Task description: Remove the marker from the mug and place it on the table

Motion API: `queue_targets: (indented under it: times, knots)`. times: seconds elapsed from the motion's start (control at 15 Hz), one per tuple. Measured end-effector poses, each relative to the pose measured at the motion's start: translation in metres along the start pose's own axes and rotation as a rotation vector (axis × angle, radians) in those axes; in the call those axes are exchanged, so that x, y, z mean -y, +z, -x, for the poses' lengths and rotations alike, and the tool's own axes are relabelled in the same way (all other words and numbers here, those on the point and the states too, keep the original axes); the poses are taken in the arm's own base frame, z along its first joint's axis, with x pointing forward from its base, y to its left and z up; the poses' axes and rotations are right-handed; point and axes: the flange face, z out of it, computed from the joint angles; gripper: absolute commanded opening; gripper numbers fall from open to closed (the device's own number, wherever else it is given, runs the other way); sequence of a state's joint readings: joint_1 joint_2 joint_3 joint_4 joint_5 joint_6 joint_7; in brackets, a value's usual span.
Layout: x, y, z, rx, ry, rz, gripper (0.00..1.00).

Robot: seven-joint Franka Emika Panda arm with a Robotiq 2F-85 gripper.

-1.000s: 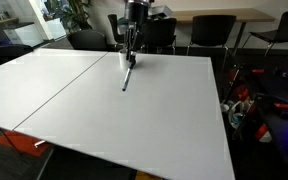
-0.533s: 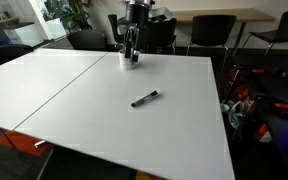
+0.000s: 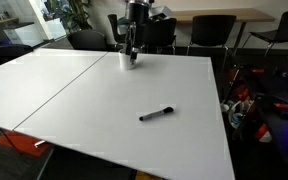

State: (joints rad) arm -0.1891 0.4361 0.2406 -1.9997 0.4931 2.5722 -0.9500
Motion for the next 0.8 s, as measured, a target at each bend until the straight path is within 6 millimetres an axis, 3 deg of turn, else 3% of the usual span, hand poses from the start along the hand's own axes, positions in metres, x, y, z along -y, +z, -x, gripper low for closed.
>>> queue_targets:
  times: [0.8]
  knots:
    - [-0.0004,-0.0027,-0.0003,-0.003,0.039,0.007,1.0]
